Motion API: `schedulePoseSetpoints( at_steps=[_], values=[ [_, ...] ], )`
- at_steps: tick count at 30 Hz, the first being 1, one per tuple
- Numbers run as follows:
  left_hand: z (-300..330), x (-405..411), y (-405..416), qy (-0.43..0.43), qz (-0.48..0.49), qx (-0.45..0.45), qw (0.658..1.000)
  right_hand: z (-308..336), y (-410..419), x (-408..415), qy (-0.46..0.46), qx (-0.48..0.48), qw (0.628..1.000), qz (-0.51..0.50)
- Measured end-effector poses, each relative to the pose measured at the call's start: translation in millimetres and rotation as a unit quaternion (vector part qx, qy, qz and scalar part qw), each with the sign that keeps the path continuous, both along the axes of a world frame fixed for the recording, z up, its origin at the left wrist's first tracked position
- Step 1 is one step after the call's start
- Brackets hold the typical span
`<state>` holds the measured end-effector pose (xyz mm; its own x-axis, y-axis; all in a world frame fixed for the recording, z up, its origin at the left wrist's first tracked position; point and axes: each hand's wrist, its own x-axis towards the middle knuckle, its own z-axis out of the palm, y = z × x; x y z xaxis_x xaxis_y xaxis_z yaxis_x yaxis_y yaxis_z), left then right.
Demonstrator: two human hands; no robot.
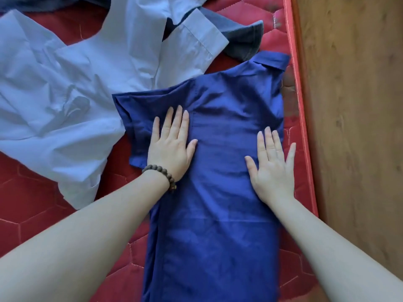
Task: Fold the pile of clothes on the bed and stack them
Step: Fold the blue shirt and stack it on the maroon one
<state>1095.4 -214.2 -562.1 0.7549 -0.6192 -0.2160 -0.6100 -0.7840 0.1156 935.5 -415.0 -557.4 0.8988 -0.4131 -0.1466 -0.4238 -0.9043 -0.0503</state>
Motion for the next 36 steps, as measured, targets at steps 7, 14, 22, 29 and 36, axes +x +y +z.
schedulePoseSetpoints(
  at_steps=[7, 14, 22, 29, 36],
  values=[
    [15.2, -116.2, 6.2, 0.041, -0.142, -0.121, 0.982, -1.3, 87.1, -34.7, -0.060, 0.044, 0.992, 0.102],
    [1.0, -132.1, 60.8, 0.019, -0.081, -0.014, 0.996, -3.3, 71.0, -81.4, -0.015, 0.016, 0.999, 0.033],
    [25.3, -185.6, 121.5, 0.031, 0.025, -0.060, 0.997, 13.8, 83.8, -131.1, -0.012, 0.032, 0.998, 0.047],
    [45.6, -253.3, 159.9, 0.110, 0.222, -0.089, 0.965, 21.5, 149.2, -165.6, -0.018, 0.047, 0.996, 0.074],
    [51.8, -253.0, 161.2, 0.152, 0.272, -0.074, 0.947, 18.8, 217.1, -184.6, -0.009, 0.043, 0.996, 0.073]
  ],
)
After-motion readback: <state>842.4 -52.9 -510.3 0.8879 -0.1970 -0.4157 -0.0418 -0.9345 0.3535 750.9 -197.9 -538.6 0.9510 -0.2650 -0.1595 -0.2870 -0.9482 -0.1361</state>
